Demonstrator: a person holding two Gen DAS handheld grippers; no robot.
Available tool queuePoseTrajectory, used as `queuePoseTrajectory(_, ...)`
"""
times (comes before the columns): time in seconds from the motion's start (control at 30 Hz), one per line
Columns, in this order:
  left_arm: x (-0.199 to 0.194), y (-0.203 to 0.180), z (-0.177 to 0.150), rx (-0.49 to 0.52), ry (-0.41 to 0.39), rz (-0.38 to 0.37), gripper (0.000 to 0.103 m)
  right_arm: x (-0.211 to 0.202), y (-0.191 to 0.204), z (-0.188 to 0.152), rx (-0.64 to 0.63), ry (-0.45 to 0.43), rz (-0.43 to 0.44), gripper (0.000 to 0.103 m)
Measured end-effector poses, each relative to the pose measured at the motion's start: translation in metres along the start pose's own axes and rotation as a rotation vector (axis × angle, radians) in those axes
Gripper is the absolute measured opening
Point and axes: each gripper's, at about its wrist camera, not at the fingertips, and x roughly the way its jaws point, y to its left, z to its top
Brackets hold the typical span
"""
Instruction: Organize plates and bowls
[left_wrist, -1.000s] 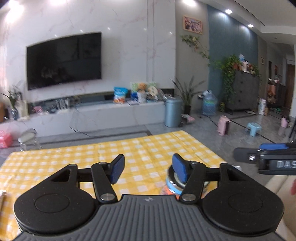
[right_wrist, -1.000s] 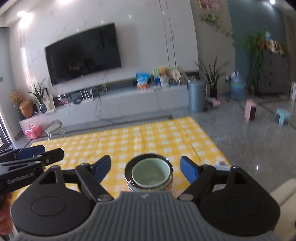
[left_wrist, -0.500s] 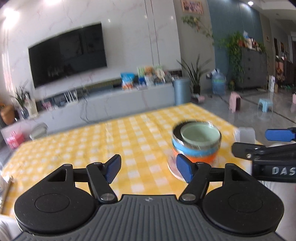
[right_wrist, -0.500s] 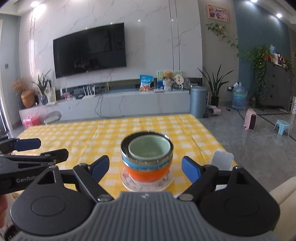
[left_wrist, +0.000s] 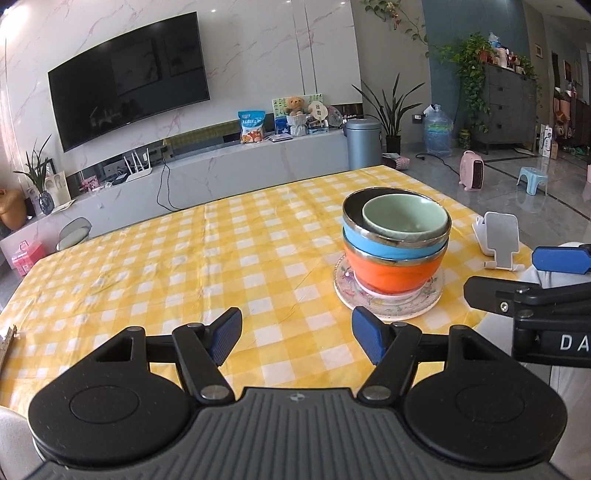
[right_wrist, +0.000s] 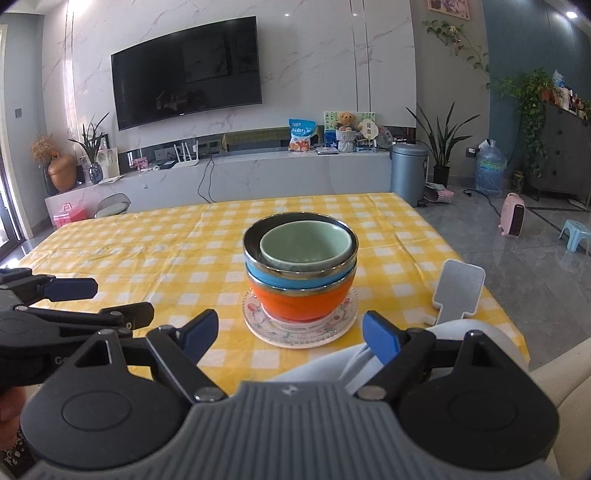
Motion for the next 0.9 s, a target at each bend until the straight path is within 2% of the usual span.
queuePoseTrajectory(0.9,-0.0024,0.0045,0.0029,-0.008,0.004,-0.001,0.08,0.0039,0.0034,-0.0054,0.001,0.011,-0.017,0.084)
